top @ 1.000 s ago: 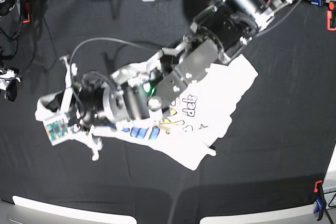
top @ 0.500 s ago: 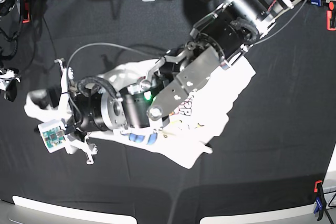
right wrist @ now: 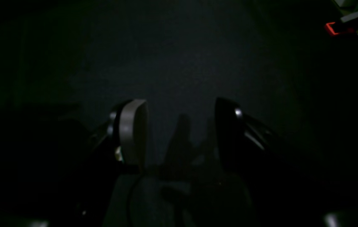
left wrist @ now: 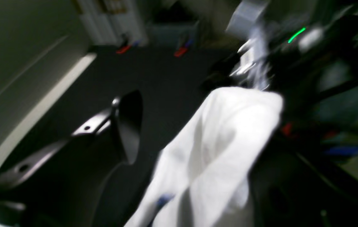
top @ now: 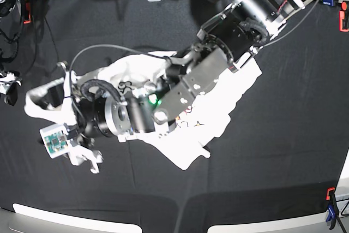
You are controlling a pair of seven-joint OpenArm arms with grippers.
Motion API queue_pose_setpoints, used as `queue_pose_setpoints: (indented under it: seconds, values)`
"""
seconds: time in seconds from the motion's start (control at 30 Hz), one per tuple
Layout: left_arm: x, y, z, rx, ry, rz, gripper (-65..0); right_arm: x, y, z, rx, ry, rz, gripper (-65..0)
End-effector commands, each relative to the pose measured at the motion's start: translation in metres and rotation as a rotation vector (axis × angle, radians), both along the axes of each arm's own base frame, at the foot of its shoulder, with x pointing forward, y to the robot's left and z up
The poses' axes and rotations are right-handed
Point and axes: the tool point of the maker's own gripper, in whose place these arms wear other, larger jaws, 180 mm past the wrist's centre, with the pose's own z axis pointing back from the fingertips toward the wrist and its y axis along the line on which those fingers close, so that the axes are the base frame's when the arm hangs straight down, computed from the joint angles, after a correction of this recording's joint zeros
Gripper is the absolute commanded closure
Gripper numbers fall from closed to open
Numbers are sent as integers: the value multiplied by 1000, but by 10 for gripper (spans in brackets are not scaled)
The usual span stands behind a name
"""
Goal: Layout the t-shirt on the table in an organized manner, then fold the t-shirt properly
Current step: 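Swing the lifted shirt across and lay it down with the left gripper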
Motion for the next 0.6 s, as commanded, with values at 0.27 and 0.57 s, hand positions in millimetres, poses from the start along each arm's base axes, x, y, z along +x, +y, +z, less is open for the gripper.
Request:
queue_pose_setpoints:
  seconds: [0.27,0.57]
  values:
    - [-6,21,-51,391,30,-25,-339,7,-4,20,-32,-48,14,-329]
    - [-102,25,-50,383,189,-545,-339,7,-4,20,-31,-48,14,-329]
